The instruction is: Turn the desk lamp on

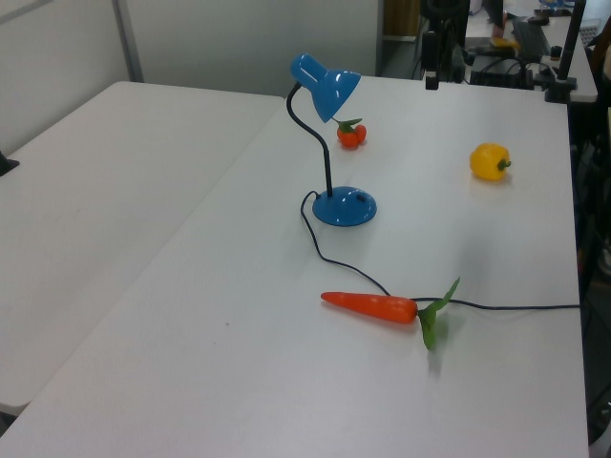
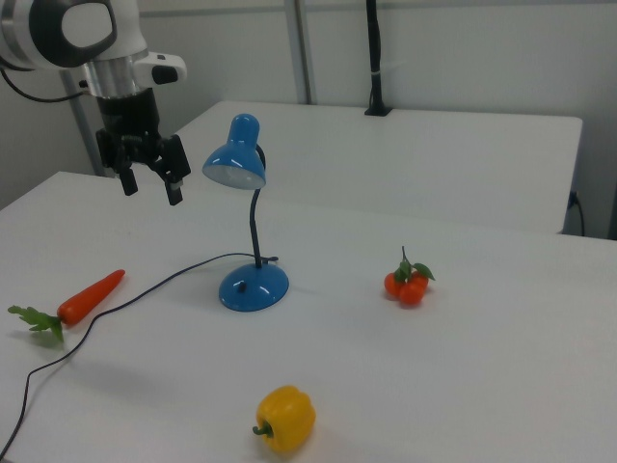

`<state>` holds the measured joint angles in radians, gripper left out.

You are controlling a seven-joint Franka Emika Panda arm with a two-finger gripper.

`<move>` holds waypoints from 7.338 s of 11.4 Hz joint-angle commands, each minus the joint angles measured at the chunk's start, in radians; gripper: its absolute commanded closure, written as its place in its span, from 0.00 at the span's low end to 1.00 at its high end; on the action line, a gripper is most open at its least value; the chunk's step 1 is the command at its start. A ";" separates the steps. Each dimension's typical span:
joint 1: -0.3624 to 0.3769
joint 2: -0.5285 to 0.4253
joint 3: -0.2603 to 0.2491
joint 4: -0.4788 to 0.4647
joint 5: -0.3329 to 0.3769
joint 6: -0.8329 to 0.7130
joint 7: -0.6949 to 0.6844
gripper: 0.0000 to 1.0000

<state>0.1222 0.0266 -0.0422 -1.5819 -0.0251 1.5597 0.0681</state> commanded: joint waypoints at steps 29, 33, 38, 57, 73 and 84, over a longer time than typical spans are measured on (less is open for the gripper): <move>0.002 -0.004 -0.004 -0.240 -0.024 0.239 -0.030 1.00; 0.022 0.038 -0.002 -0.355 -0.026 0.383 -0.025 1.00; 0.019 0.146 -0.002 -0.424 -0.041 0.621 -0.021 1.00; -0.019 0.337 -0.002 -0.310 -0.059 1.001 -0.021 1.00; -0.016 0.358 0.015 -0.314 -0.059 0.996 -0.004 1.00; -0.021 0.381 0.015 -0.297 -0.067 1.036 -0.005 1.00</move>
<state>0.1066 0.3771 -0.0333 -1.8868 -0.0653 2.5508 0.0462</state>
